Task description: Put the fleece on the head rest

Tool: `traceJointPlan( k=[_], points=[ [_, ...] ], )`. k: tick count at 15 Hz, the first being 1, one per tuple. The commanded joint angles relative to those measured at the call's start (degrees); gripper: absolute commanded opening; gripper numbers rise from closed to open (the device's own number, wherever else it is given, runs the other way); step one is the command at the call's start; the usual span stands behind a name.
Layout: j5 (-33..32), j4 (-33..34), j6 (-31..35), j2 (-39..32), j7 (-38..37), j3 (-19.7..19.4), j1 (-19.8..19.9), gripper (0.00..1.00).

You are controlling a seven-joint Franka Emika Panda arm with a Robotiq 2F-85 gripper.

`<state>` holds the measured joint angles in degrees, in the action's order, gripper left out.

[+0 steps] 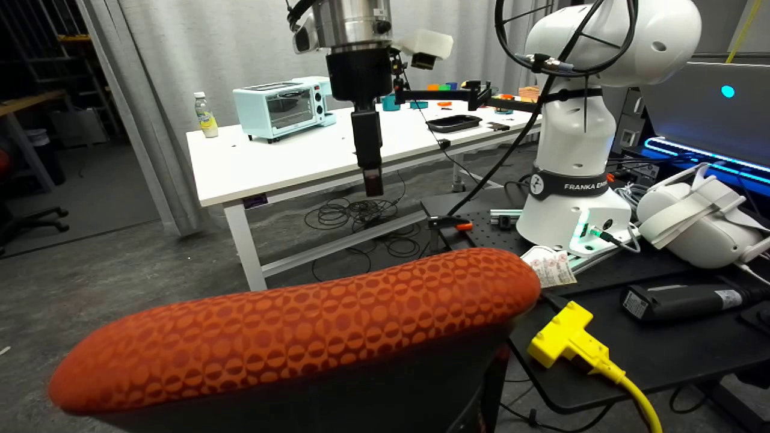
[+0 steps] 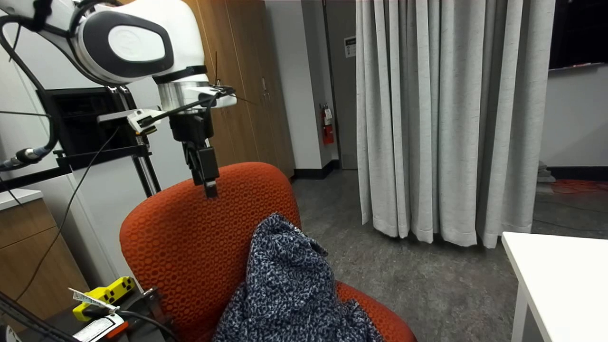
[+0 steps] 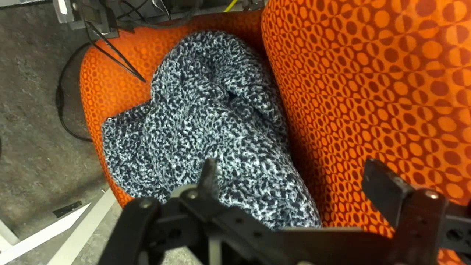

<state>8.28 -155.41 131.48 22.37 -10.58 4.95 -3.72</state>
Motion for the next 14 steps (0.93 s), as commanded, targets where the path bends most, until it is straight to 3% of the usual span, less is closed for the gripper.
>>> traceJointPlan(
  k=[1, 8, 9, 14],
  points=[
    [-0.1, 0.44, -0.1, -0.95, 0.5, -0.14, 0.0, 1.0],
    [-0.83, 1.05, 1.27, -2.29, 3.26, -0.46, -0.16, 1.0],
    [-0.28, 2.58, 5.2, -7.71, 5.9, -1.3, -0.1, 1.0],
    [3.64, 6.39, 16.04, -20.15, 18.32, -3.73, -1.32, 1.0]
  ],
)
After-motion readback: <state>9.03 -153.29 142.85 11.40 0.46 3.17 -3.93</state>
